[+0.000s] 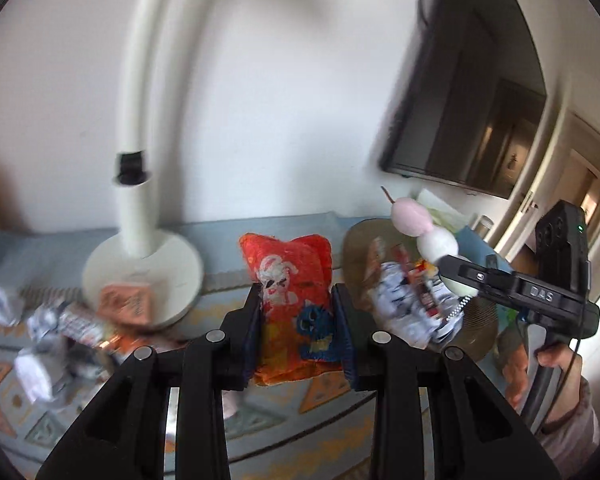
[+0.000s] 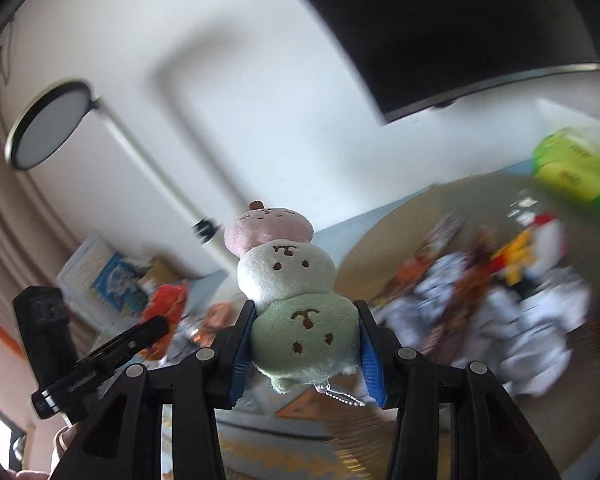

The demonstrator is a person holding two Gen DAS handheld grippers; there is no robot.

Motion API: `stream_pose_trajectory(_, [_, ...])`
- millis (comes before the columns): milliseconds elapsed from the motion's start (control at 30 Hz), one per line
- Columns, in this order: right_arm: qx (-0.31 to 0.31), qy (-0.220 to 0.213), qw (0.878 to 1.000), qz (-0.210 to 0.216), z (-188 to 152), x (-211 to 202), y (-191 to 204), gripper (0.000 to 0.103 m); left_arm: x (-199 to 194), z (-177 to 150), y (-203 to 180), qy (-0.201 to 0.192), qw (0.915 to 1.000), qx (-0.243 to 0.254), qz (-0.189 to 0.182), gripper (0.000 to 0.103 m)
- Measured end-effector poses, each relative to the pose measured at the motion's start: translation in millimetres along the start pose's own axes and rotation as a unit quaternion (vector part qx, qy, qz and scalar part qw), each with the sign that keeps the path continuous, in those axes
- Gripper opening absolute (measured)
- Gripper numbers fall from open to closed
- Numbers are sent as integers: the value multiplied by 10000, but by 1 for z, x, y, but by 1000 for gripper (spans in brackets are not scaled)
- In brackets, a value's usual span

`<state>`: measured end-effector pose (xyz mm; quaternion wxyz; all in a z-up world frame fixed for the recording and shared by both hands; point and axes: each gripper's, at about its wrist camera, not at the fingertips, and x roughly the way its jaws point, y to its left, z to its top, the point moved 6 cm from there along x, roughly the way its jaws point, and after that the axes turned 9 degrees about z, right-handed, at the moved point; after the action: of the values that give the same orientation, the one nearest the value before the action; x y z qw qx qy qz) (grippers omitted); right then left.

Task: Organize objects

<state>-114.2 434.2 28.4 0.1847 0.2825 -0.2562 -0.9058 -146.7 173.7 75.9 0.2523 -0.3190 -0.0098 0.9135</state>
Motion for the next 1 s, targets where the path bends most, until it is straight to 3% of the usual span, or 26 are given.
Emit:
stream_pose_trajectory(133, [50, -202, 9989, -428, 24, -12, -28, 45, 17, 16, -46, -144, 9989, 205, -390, 30])
stream_pose_trajectory(333, [-25, -44, 9952, -982, 40, -8, -56, 45, 39, 27, -101, -220, 9953, 617, -719, 30])
stream_pose_trajectory(533, [1, -26, 9949, -1004, 38, 1, -61, 45, 45, 21, -100, -194, 9952, 682, -672, 31])
stream_pose_trajectory(567, [30, -27, 9953, -972, 37, 2, -62, 45, 47, 16, -93, -143, 9955, 755, -559, 35])
stream_pose_trajectory(667, [109, -37, 9961, -870, 32, 5, -62, 45, 63, -8, -70, 268, 9959, 828, -255, 65])
stream_pose_trajectory(700, [118, -39, 9963, -848, 30, 5, -61, 45, 69, -18, -62, 428, 9954, 838, -181, 81])
stream_pose_trajectory(733, [113, -39, 9965, -826, 27, 6, -59, 45, 76, -29, -53, 601, 9946, 841, -94, 86])
stream_pose_trajectory(833, [107, -22, 9970, -764, 23, 7, -55, 45, 86, -50, -45, 887, 9907, 1026, 138, 87])
stream_pose_trajectory(933, [77, 8, 9973, -730, 20, 8, -51, 45, 101, -70, -53, 1130, 9792, 1668, 231, 95])
stream_pose_trajectory(1000, [43, 17, 9975, -711, 18, 8, -48, 45, 115, -84, -60, 1378, 9679, 2087, 248, 95])
